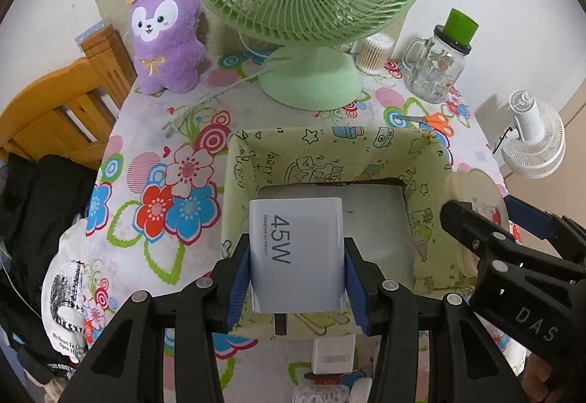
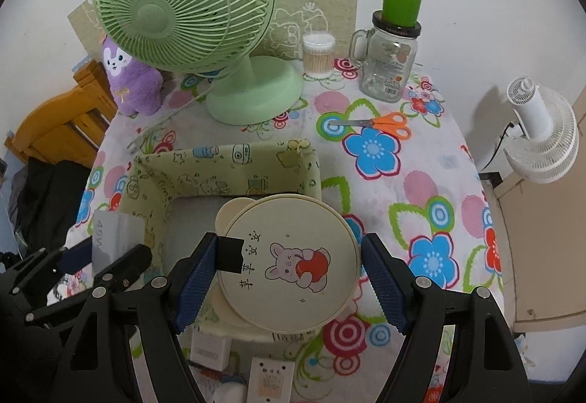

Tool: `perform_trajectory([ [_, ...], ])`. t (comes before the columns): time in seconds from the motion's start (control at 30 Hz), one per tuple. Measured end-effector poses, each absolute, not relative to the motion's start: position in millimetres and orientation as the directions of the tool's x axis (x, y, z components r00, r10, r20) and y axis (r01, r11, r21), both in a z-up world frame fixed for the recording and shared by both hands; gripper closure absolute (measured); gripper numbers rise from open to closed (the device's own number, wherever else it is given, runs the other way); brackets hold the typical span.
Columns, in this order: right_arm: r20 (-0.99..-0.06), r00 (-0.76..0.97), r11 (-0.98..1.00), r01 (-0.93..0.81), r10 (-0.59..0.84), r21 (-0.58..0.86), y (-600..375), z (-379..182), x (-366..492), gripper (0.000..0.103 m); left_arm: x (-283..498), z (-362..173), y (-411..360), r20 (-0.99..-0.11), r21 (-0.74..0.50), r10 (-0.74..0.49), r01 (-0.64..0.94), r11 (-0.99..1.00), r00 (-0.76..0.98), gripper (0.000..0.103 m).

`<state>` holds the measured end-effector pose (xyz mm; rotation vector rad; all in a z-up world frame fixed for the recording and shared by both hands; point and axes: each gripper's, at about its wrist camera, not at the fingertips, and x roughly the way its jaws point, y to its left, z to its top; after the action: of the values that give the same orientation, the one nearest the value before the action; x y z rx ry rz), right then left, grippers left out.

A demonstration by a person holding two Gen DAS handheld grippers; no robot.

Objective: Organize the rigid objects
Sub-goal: 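Carry the charger with the left gripper into the green box while the right gripper carries the fan there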

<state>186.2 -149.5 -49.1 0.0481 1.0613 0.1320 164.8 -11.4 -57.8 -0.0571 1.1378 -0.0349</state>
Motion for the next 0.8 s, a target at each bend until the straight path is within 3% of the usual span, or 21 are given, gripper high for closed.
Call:
perform_trajectory([
  [0.8, -0.882, 0.448, 0.985, -0.145, 0.146, 0.089, -115, -77, 231, 0.023, 191, -101, -14, -0.945, -0.059, -0.057, 0.002, 0.998, 0.321, 0.055],
])
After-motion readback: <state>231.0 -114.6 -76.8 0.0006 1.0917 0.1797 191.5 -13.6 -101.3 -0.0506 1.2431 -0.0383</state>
